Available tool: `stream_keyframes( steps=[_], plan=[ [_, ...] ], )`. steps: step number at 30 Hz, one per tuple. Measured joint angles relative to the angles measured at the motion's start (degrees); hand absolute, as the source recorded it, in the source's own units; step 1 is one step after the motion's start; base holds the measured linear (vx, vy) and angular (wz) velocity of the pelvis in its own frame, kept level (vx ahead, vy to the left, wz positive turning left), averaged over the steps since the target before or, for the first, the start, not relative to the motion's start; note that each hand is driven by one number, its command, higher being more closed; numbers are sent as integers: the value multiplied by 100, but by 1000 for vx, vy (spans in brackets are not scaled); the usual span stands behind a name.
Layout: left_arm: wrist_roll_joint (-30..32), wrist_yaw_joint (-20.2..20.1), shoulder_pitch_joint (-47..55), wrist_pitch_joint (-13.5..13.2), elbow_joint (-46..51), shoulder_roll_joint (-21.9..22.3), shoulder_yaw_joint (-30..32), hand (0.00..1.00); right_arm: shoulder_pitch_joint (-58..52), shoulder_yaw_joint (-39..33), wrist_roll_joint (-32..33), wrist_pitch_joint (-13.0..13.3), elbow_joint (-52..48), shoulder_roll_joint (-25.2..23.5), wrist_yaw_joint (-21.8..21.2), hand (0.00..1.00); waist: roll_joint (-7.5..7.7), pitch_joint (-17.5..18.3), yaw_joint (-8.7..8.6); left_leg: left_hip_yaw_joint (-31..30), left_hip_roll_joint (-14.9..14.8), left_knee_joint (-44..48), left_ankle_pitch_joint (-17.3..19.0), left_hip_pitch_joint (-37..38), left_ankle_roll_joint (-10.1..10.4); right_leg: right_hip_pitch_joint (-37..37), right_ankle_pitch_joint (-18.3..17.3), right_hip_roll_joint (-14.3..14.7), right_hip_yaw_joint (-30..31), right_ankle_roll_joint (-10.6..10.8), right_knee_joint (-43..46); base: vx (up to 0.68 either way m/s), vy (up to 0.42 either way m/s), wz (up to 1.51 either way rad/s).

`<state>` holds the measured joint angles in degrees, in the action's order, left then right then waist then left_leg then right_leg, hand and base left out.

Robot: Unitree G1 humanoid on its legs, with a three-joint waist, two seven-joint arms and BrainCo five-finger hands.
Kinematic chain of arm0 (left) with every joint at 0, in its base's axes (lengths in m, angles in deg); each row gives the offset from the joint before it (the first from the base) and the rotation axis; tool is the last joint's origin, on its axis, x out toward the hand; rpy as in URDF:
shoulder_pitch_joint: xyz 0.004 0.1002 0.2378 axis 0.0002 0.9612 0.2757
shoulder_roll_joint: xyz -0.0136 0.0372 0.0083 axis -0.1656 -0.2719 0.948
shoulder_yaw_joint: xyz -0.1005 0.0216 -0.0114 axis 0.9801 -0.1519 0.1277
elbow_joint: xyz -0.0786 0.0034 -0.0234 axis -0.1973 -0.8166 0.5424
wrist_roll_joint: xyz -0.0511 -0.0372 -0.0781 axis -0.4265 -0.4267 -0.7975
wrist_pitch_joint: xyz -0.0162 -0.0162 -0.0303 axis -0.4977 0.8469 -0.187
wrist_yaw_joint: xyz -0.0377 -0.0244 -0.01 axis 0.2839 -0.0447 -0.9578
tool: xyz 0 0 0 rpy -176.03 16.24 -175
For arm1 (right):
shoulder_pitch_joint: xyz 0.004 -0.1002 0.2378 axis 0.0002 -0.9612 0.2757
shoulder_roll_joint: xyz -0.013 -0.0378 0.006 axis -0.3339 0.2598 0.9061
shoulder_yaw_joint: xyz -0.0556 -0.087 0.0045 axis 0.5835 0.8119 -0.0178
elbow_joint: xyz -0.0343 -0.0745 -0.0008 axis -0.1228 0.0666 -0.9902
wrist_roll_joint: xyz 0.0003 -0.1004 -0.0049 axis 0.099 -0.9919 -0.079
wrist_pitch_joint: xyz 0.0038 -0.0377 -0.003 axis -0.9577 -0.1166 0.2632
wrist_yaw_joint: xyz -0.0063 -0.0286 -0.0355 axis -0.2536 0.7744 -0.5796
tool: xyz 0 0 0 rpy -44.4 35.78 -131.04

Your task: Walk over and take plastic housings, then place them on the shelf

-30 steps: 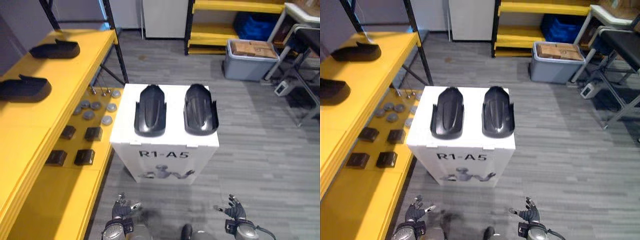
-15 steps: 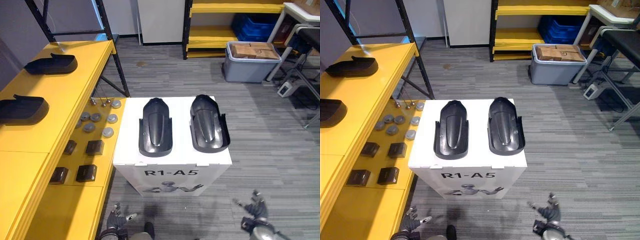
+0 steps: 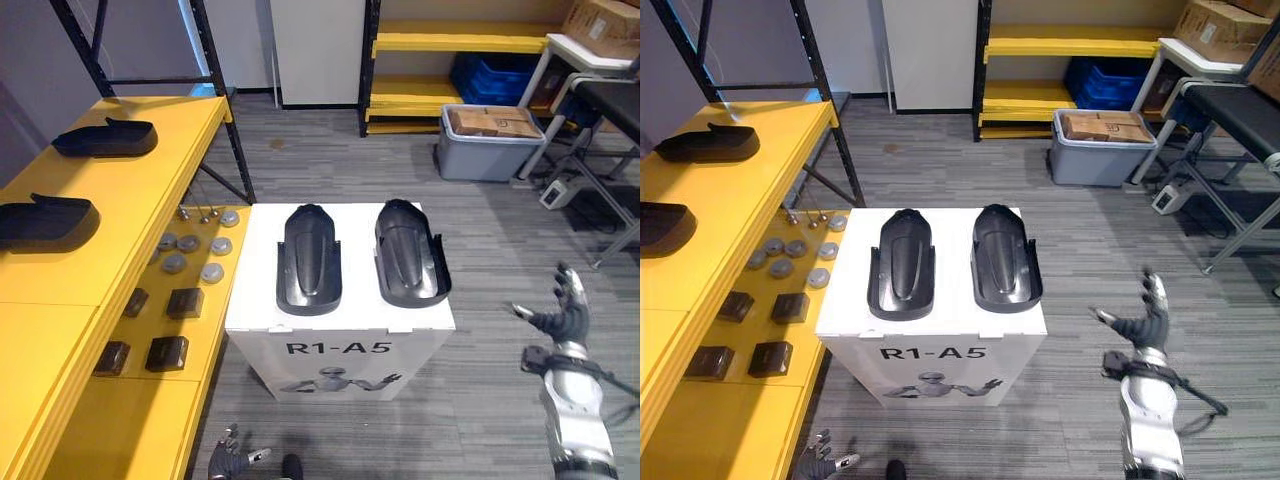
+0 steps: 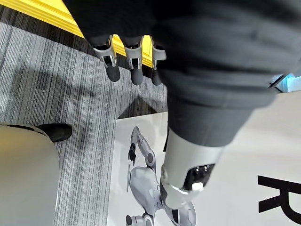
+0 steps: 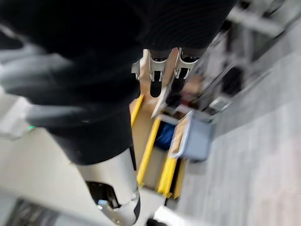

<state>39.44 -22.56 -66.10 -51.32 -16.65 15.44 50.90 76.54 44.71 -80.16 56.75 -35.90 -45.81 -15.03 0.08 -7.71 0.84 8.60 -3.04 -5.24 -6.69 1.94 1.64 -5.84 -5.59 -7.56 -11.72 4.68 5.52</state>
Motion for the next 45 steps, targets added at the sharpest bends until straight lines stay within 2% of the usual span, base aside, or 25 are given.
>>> stream_keyframes(
  steps=[3,6,8,11,17,24,28,32,33,38,45],
  plan=[
    [-4,-4,-6,-21,1,-10,-47,0,600,324,-76,-7,575,3,18,0,0,10,24,-133,46,1,-46,-85,-43,-5,3,-25,-138,-2,-28,1,5,24],
    [-6,4,-6,-25,-3,-64,-123,0,1143,521,-244,-53,1128,2,127,0,-2,9,137,-189,70,2,-57,-101,-52,-30,5,-35,-182,-4,-35,21,1,9],
    [-14,23,-12,-44,5,-71,-167,0,1717,717,-422,-159,1746,-17,259,0,-14,1,171,-226,77,0,-62,-128,-52,-49,8,-34,-232,-7,-80,6,-4,9],
    [-63,90,-14,-59,17,-69,-226,0,2125,805,-656,-357,2172,-104,431,0,-53,-37,204,-262,80,-5,-66,-128,-46,-83,7,-33,-294,-9,-104,-7,-7,8],
    [-126,257,-18,-55,23,-41,-272,0,2564,643,-1400,-794,2757,-318,901,0,-163,-201,277,-300,84,-7,-71,-216,-40,-19,7,-34,-334,-8,-114,-5,1,2],
    [-232,424,-34,-50,28,-41,-287,0,2940,-19,-1408,-1134,3127,-648,1385,0,-178,-389,279,-388,110,-5,-77,-309,-40,-12,7,-41,-451,-7,-174,11,-2,7],
    [-242,497,-49,-50,27,-48,-362,0,3007,-117,-1492,-1171,3128,-721,1526,0,-181,-412,281,-389,111,-6,-76,-321,-39,-14,7,-39,-456,-8,-201,0,0,0],
    [-290,501,-108,-50,-49,-80,-421,0,3142,-124,-1489,-1169,3332,-711,1489,0,-193,-459,272,-387,108,-9,-76,-312,-39,-20,7,-39,-456,-8,-200,-8,2,0],
    [-291,501,-115,-50,-55,-85,-422,0,3203,-128,-1477,-1170,3403,-703,1458,100,-193,-476,267,-387,108,-9,-76,-307,-38,-22,7,-39,-456,-8,-198,-38,10,-1],
    [-342,501,-149,-46,-153,-113,-448,0,3496,-102,-1469,-1165,3872,-576,1131,100,-189,-494,247,-379,106,-11,-74,-301,-37,-25,7,-40,-451,-8,-197,-6,2,0],
    [-345,495,-303,1,-360,-202,-502,0,3522,-64,-1239,-1113,4146,-349,1007,100,-121,-538,222,-365,97,-10,-68,-271,-26,-62,6,-31,-450,-9,-207,0,0,0]
  ],
)
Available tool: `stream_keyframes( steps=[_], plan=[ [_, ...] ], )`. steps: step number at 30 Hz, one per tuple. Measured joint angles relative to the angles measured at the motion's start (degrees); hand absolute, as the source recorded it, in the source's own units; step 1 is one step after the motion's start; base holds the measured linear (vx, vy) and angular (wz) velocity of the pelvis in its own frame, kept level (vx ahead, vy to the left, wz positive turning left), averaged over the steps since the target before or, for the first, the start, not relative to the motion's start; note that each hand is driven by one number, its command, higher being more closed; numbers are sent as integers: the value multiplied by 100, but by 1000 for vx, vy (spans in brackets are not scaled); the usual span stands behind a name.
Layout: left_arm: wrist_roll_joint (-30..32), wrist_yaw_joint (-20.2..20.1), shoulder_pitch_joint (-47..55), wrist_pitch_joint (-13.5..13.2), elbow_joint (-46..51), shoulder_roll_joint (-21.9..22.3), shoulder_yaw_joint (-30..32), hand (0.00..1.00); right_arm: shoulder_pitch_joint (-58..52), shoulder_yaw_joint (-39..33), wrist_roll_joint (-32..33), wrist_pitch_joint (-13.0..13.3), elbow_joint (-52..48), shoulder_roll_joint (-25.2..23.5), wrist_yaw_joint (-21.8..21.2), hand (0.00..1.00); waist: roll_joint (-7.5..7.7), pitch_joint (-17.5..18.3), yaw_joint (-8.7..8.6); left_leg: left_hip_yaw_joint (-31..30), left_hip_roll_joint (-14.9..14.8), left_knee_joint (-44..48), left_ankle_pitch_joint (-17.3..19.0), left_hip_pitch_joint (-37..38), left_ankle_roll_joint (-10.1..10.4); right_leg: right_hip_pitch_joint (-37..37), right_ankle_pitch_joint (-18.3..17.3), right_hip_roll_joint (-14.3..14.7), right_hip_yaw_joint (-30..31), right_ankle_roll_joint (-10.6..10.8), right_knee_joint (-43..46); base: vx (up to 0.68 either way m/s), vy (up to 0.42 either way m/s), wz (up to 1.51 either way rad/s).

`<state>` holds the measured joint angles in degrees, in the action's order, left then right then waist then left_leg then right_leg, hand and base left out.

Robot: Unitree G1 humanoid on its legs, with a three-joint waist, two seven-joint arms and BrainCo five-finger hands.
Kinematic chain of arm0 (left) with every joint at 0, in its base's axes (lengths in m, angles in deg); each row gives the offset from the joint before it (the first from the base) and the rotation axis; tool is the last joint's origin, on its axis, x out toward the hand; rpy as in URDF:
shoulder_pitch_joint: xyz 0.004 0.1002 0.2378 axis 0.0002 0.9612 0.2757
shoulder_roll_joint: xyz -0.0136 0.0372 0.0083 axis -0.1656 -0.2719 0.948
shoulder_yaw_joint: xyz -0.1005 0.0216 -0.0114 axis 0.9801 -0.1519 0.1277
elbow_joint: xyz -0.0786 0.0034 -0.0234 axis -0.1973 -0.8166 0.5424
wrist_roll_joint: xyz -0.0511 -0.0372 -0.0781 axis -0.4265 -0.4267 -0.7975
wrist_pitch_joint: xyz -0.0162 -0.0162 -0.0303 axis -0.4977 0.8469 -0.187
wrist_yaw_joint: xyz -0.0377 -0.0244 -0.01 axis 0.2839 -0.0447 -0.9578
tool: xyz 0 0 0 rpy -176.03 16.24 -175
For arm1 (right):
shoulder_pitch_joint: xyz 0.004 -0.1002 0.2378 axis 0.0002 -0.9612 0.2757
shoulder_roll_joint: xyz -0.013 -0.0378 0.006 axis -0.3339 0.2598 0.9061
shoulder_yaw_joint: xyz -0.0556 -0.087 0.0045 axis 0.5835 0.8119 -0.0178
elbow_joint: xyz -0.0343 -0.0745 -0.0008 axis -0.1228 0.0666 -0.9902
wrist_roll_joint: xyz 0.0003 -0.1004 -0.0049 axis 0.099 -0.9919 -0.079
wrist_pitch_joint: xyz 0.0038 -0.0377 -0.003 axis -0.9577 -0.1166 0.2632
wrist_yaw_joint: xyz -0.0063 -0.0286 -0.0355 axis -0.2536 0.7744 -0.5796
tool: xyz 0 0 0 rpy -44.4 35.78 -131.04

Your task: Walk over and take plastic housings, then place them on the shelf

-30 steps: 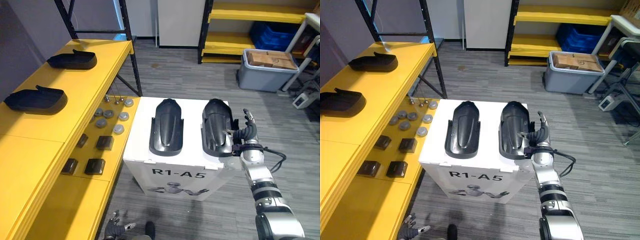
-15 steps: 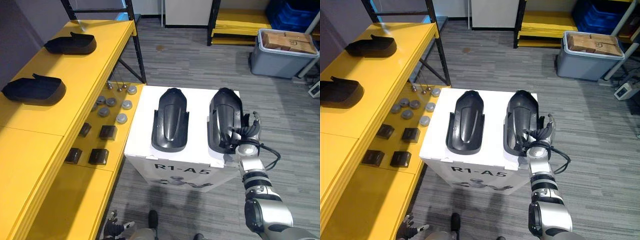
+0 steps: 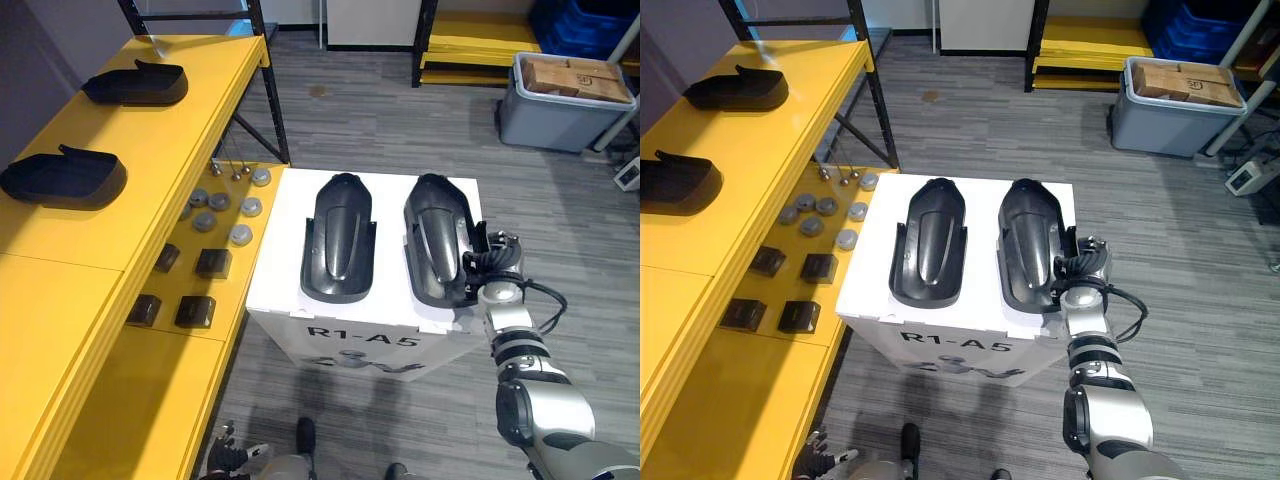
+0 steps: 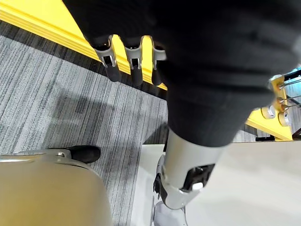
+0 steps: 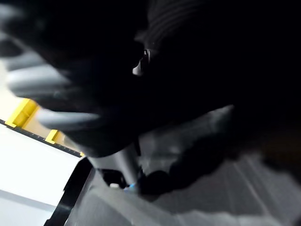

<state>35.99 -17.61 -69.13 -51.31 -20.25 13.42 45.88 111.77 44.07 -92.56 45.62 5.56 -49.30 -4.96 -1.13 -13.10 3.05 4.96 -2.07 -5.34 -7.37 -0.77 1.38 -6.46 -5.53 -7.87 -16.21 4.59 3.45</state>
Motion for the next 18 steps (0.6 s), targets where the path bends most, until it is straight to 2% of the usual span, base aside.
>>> stream_keyframes(
  steps=[3,8,13,16,18],
  plan=[
    [-4,-4,1,29,-6,-37,-4,0,74,72,245,2,135,-6,-129,100,39,-24,-83,40,-5,0,7,70,10,-88,-1,-1,25,-1,-4,4,-2,-4],
    [-14,-26,3,54,-5,-67,13,0,-95,195,428,18,27,-5,-309,100,59,-34,-84,120,-20,-2,52,213,72,-147,-4,-1,116,3,-4,-29,5,-10],
    [-120,-100,12,57,17,-34,152,0,-778,163,432,26,-873,-17,-456,100,67,-30,-95,102,-12,-2,54,217,72,-161,-8,-9,110,10,-10,-3,2,2],
    [-120,-110,51,63,164,77,364,0,-1284,34,431,21,-1755,-70,-476,100,76,-24,-109,50,9,0,54,204,70,-176,-9,-20,76,14,-19,4,3,9],
    [-116,-115,92,77,417,185,527,0,-1626,2,390,26,-2419,-149,-471,100,83,-20,-209,-42,26,1,52,191,69,-212,-9,-28,-14,15,-22,2,1,18]
  ],
)
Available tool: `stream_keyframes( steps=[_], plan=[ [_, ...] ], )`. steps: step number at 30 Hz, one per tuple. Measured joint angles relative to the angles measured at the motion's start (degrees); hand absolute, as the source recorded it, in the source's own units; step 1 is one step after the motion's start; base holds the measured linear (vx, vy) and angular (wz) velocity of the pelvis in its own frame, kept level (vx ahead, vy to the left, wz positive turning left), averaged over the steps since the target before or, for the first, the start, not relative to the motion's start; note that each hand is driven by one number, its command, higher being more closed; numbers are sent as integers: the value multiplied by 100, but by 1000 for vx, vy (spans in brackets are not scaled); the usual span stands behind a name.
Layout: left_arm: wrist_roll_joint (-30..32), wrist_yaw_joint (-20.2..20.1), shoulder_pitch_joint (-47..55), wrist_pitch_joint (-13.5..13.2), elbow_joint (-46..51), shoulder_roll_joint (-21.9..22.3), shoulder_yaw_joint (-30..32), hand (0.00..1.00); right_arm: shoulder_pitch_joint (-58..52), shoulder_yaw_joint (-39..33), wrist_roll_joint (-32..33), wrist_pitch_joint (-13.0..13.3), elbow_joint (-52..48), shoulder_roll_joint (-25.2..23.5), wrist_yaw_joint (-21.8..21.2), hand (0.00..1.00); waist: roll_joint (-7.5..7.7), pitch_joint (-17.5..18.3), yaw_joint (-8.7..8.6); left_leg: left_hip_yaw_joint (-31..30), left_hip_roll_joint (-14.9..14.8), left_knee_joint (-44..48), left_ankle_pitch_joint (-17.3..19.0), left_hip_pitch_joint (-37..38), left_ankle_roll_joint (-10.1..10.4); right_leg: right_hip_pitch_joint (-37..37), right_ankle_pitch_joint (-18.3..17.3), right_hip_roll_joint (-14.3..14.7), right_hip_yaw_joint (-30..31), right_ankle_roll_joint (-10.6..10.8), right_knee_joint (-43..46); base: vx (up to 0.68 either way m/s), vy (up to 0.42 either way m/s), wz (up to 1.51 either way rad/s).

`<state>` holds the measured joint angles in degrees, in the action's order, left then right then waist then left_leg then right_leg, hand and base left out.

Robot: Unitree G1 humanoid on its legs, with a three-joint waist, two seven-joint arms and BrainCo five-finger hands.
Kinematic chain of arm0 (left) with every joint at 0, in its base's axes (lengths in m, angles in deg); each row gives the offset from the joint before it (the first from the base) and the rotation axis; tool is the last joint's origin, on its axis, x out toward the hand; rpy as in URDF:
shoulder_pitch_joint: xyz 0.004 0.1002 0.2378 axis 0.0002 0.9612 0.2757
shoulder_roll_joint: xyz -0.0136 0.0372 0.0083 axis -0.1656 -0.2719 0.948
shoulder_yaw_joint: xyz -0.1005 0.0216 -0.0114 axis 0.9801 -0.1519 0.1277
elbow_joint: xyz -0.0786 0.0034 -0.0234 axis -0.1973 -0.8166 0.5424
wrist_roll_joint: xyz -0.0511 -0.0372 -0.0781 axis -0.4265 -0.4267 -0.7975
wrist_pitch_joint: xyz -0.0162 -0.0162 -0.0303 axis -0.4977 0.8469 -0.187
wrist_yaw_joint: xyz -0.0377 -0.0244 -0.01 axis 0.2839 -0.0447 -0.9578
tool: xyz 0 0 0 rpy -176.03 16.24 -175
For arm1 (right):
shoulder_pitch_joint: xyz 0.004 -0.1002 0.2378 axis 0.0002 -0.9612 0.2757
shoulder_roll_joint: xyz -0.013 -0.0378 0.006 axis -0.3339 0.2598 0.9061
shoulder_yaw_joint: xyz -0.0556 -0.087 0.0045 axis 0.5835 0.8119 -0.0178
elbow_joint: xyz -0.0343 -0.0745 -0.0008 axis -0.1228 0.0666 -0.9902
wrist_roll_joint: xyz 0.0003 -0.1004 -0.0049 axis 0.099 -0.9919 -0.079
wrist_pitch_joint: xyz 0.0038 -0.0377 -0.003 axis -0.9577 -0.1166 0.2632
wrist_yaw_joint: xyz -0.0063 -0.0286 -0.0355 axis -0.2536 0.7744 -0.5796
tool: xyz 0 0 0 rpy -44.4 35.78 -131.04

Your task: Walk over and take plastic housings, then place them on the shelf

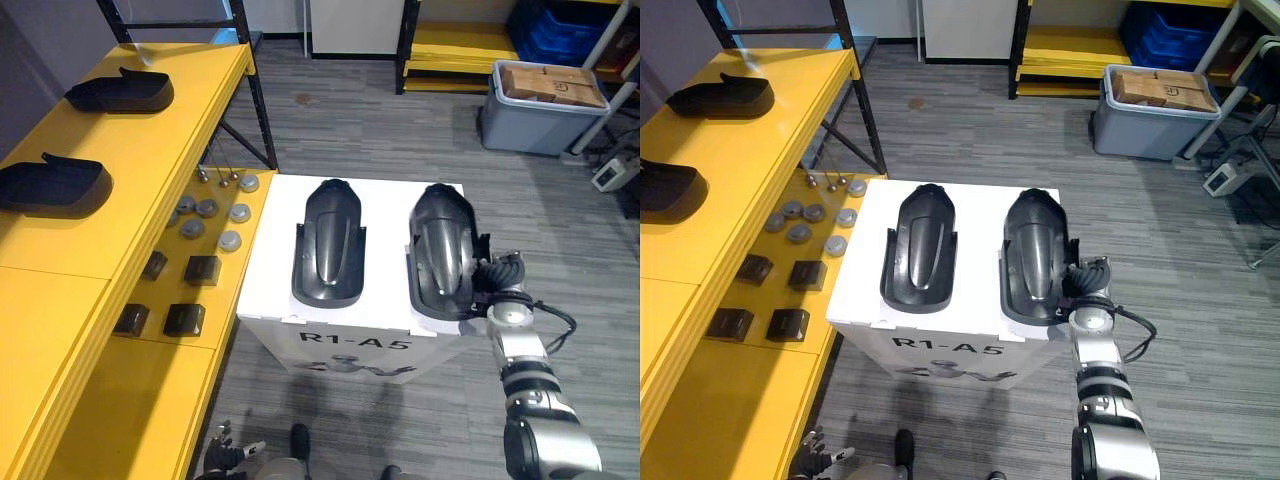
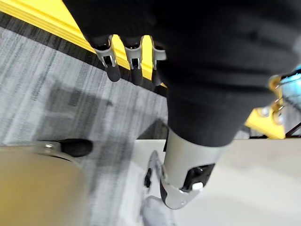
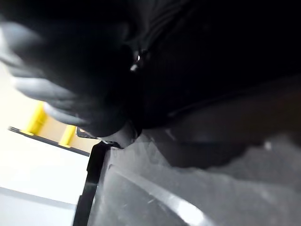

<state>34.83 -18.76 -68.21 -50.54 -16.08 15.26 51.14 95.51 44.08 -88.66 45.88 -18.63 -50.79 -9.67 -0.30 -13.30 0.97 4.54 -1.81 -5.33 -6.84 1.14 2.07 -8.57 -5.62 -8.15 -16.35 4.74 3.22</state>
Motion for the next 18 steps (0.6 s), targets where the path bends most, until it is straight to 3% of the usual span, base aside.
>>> stream_keyframes(
  steps=[7,14,18],
  plan=[
    [6,10,243,8,1628,117,670,0,-823,-45,-30,102,-1380,-354,109,100,32,58,-21,2,-28,4,-19,2,-22,2,1,2,13,2,3,-1,1,1],
    [9,265,477,-155,4272,440,1568,0,-1176,-37,-255,285,-2554,-757,199,100,29,370,-12,-19,-14,24,-47,-42,-27,43,3,3,3,0,36,-4,0,0],
    [27,397,342,-207,5461,450,1618,0,-1184,19,-401,370,-2906,-844,244,100,24,434,-1,-49,-11,24,-82,-37,-46,44,4,-2,-14,-1,86,-32,5,4]
  ],
)
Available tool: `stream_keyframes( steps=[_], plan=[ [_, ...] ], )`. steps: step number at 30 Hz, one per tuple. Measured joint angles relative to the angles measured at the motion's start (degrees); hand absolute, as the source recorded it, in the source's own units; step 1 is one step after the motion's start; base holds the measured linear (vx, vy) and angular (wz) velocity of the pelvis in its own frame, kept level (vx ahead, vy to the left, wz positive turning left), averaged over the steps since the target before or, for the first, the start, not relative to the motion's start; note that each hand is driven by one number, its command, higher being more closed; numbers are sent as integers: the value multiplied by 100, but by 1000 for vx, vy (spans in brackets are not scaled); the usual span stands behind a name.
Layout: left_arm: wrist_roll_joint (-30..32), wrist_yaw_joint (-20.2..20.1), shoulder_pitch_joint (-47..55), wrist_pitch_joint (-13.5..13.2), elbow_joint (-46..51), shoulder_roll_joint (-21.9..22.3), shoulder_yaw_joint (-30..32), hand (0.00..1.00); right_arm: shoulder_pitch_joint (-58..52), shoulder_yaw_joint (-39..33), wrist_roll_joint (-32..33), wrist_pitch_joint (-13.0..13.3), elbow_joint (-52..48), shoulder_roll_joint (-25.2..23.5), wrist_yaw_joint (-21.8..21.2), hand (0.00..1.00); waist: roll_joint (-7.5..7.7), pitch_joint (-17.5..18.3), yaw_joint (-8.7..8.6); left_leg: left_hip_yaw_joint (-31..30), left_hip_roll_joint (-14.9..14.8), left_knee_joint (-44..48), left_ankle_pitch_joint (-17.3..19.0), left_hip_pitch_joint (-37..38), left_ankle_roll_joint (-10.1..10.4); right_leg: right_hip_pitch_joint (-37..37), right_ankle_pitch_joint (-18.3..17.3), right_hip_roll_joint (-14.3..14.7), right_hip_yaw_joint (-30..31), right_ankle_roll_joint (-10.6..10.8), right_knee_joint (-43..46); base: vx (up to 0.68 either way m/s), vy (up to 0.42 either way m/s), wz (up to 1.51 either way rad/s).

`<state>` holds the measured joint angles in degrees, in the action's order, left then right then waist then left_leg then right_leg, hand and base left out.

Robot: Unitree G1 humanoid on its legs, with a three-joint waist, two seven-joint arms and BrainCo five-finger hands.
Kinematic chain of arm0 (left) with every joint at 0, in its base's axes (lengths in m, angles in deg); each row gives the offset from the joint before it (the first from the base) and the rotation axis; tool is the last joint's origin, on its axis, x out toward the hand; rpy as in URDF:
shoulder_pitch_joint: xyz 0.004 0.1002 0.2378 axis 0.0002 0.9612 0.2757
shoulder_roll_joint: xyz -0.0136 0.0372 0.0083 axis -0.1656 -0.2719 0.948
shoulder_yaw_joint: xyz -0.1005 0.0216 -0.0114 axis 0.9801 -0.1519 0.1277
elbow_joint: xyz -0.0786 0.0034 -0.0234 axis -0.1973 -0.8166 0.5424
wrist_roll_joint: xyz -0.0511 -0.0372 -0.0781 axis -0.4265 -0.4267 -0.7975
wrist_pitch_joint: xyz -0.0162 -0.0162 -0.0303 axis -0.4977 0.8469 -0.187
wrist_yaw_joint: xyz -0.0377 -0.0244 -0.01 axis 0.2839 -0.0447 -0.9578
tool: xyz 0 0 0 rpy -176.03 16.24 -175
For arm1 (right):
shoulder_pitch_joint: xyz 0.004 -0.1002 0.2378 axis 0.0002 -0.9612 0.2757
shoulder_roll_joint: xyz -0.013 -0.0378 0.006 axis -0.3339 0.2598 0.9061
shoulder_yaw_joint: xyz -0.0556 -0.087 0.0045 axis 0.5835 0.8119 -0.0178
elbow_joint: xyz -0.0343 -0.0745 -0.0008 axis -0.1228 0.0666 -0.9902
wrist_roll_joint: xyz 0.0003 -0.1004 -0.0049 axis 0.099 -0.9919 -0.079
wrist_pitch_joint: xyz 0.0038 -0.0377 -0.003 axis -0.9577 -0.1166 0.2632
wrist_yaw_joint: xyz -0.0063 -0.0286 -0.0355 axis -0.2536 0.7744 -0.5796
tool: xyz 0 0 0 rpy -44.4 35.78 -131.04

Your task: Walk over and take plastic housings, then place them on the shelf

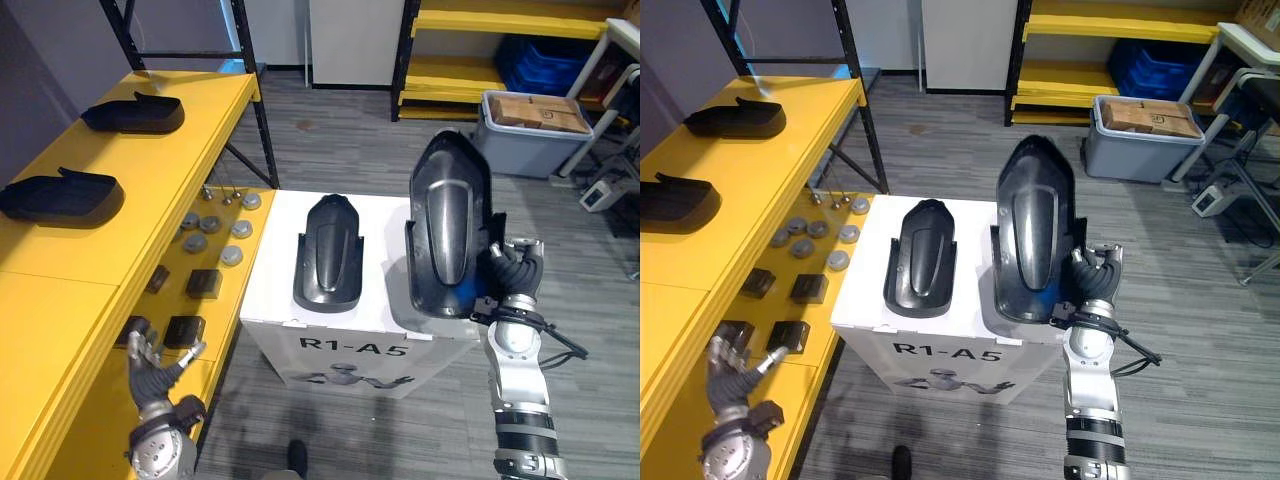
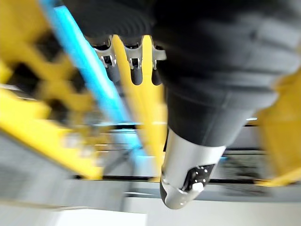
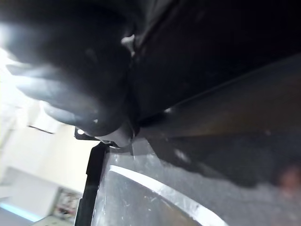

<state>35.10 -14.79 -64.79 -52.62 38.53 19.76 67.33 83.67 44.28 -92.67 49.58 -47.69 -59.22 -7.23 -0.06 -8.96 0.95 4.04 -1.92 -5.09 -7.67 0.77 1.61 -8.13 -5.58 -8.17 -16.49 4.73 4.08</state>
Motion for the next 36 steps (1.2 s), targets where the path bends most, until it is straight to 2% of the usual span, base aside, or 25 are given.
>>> stream_keyframes(
  steps=[3,7,13,18,20,24,31,34,36],
  plan=[
    [100,55,-221,-160,642,-9,-171,0,-16,192,-25,7,-167,-5,-14,100,-10,32,-5,-23,3,-2,-36,10,-10,9,-1,-7,-7,-1,61,-43,8,3],
    [89,32,-480,-211,944,-17,-1015,0,-18,520,-21,13,-356,-31,-42,100,-51,64,-12,-46,0,-23,-79,18,-27,33,-2,-9,-10,-2,142,-55,6,2],
    [-404,-456,-880,-187,712,-78,-2688,0,-2,1208,-21,42,-477,-156,-130,100,-73,183,-20,-38,-9,-23,-115,-28,-40,110,1,-6,7,-2,162,-31,3,0],
    [-939,-677,-1312,-79,136,-130,-3462,0,264,1735,-21,56,-478,-275,-133,100,-78,242,-85,-17,-22,-15,-133,-34,-33,118,24,11,24,-16,165,0,-2,-1],
    [-1064,-690,-1403,-28,-10,-179,-3633,0,392,1981,-21,106,-479,-286,-131,100,-79,262,-145,-7,-36,-2,-138,-36,-27,121,32,25,34,-27,157,0,0,0],
    [-1281,-633,-1565,-9,-118,-259,-3664,0,433,2085,-22,122,-482,-389,-119,100,-85,286,-140,41,-75,-4,-150,-45,-10,161,51,59,85,-55,156,-17,-8,-7],
    [-1625,-331,-1827,-27,-336,-280,-3715,0,433,2233,-19,122,-481,-384,-17,100,-110,379,-225,115,-141,-19,-193,-89,0,270,118,118,184,-92,146,-42,-11,-7],
    [-1757,-208,-1965,38,-516,-321,-3875,0,414,2744,74,136,-481,-377,-62,100,-135,437,-285,126,-151,-21,-195,-90,1,279,127,125,198,-88,141,-24,-5,-2],
    [-1826,-100,-1985,69,-645,-311,-3879,0,392,2809,110,194,-489,-422,-64,100,-143,450,-283,129,-154,-21,-195,-91,2,282,131,129,202,-85,140,0,0,0]
  ],
)
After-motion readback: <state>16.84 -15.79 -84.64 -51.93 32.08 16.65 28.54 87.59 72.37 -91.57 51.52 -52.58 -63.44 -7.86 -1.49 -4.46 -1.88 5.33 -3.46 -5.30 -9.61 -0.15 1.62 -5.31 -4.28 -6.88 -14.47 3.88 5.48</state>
